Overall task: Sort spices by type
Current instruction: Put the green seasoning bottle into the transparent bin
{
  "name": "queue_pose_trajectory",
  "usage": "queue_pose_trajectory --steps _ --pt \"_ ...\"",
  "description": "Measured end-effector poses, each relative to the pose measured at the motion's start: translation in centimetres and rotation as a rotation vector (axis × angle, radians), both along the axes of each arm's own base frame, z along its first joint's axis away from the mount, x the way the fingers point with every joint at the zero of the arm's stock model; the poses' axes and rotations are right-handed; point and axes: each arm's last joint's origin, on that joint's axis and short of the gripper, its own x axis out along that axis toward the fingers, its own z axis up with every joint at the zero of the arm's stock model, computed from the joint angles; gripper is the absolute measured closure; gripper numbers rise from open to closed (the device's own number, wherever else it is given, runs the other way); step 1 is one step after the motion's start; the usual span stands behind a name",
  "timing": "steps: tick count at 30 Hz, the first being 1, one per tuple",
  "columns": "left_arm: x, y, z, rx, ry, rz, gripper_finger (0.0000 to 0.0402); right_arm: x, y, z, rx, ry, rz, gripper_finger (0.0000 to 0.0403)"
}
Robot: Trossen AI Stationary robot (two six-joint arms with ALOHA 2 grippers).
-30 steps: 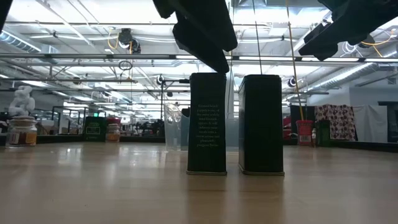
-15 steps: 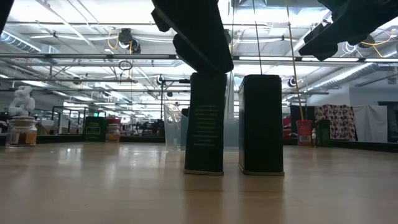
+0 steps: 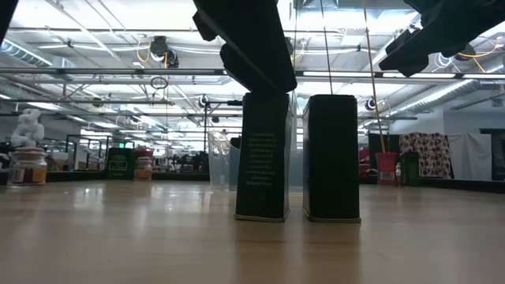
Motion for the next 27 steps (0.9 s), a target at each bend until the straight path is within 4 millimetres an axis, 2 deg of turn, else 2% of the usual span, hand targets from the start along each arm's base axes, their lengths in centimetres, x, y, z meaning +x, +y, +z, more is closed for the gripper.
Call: queue_pose_trajectory --steps 6,12,19,23,27 --pt "0.3 0.1 0.8 0.003 -0.018 -0.016 0.0077 0.0 0.0 0.0 0.0 0.0 0.0 0.0245" --pt "0.8 -0.1 3.2 -0.017 -0.09 0.007 0.0077 0.0 0.0 0.0 0.0 0.0 0.0 0.0245" --pt "0.8 -0.1 3.6 -0.036 -0.091 0.038 0.0077 0.0 0.0 0.0 0.0 0.0 0.0 0.0245" --pt "0.5 0.3 3.3 -0.073 -0.03 0.147 0.0077 0.0 0.0 0.0 0.001 0.0 0.0 0.0245" --pt "0.5 1.5 3.1 -0.169 0.016 0.372 0.0077 0.0 0.0 0.0 0.001 0.0 0.0 0.0245"
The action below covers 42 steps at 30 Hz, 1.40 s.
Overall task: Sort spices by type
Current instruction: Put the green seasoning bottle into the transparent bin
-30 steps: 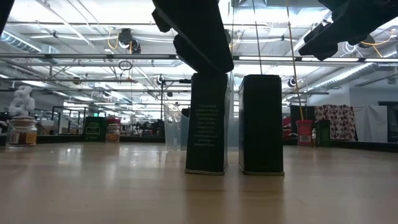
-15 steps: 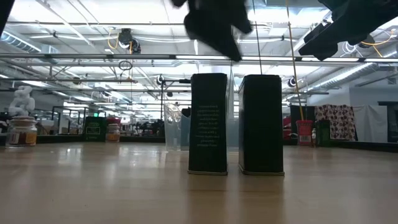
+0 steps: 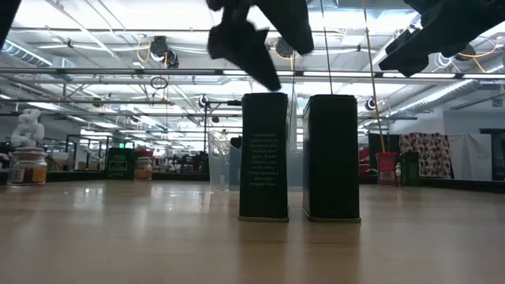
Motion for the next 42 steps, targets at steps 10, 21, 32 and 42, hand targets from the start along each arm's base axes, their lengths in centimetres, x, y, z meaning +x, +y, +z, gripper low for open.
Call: queue_pose_trajectory --steps 10,21,32,42 --pt "-0.5 -1.1 -0.1 0.028 0.023 -0.295 0.0077 0.0 0.0 0.0 -0.013 -0.001 0.007 0.0245" --pt "-1.0 -2.4 -0.1 0.184 -0.003 -0.42 0.0077 0.0 0.0 0.0 -0.013 -0.002 0.007 0.0245" --pt "-0.8 -2.3 -0.5 0.212 -0.001 -0.421 0.0077 0.0 0.0 0.0 -0.013 -0.001 0.007 0.0245" --pt "-0.3 -2.4 -1.9 0.232 0.029 -0.44 0.0077 0.0 0.0 0.0 -0.015 -0.001 0.008 0.0245"
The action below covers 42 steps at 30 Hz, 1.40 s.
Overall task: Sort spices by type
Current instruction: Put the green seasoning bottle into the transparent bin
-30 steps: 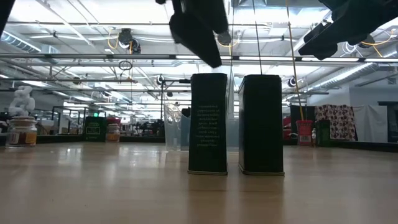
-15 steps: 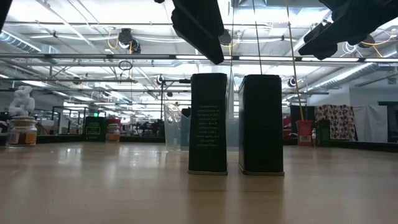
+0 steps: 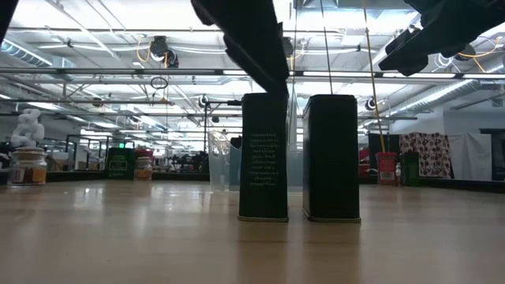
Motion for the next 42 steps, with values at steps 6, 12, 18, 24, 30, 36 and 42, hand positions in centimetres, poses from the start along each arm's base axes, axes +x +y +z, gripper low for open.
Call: queue_pose_trajectory --steps 6,12,18,24,30,36,42 --pt "-0.1 0.0 -0.1 0.004 0.009 0.0 0.0077 0.0 0.0 0.0 -0.002 0.0 0.001 0.0245" --pt "-0.1 0.1 -0.4 0.006 0.016 0.0 0.0077 0.0 0.0 0.0 -0.002 -0.001 0.001 0.0245" --pt "-0.4 0.2 -1.1 0.014 0.035 0.0 0.0077 0.0 0.0 0.0 -0.002 -0.001 0.001 0.0245" --pt "-0.4 0.2 -1.2 0.014 0.037 0.0 0.0077 0.0 0.0 0.0 -0.002 -0.001 0.001 0.0245" --pt "-0.2 0.3 -1.1 0.012 0.025 -0.002 0.0077 0.0 0.0 0.0 -0.002 -0.001 0.001 0.0245" --pt "-0.1 0.4 -1.1 0.01 0.019 -0.017 0.0077 0.0 0.0 0.0 -0.002 -0.001 0.001 0.0245" --pt "0.1 0.8 -1.4 -0.01 0.033 -0.01 0.0077 0.0 0.0 0.0 -0.002 -0.001 0.001 0.0245"
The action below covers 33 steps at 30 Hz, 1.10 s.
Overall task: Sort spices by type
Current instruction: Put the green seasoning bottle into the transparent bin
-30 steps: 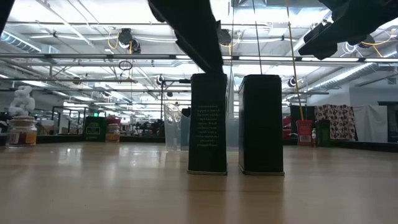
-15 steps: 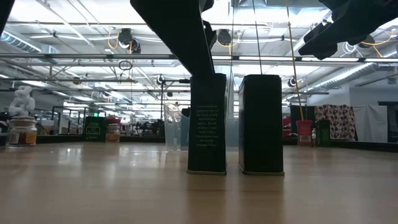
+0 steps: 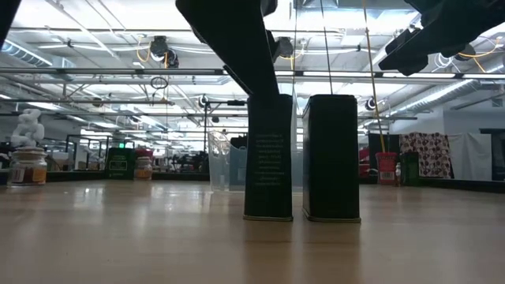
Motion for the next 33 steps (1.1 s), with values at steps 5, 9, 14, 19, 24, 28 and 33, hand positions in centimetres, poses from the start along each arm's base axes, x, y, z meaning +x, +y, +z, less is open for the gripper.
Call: queue_pose_trajectory --steps 5,9,14,19,24,28,33 --pt "0.2 0.1 -0.36 -0.001 0.004 0.0 0.0077 0.0 0.0 -0.01 0.0 0.001 0.0 0.0245" --pt "0.21 0.06 -0.61 -0.013 0.018 -0.006 0.0077 -0.03 0.0 -0.04 -0.001 0.005 0.0 0.0245" --pt "0.23 0.07 -0.57 -0.014 0.015 -0.006 0.0077 -0.03 0.0 -0.05 -0.001 0.006 0.0 0.0245" --pt "0.23 0.07 -0.56 -0.014 0.015 -0.007 0.0077 -0.03 0.0 -0.05 -0.001 0.006 0.0 0.0245" --pt "0.23 0.07 -0.55 -0.015 0.015 -0.005 0.0077 -0.03 -0.01 -0.05 -0.001 0.006 0.0 0.0245" --pt "0.23 0.07 -0.55 -0.015 0.015 -0.005 0.0077 -0.03 -0.01 -0.05 -0.001 0.006 0.0 0.0245" --pt "0.23 0.07 -0.55 -0.016 0.015 -0.005 0.0079 -0.03 0.0 -0.05 0.002 0.006 -0.002 0.0245"
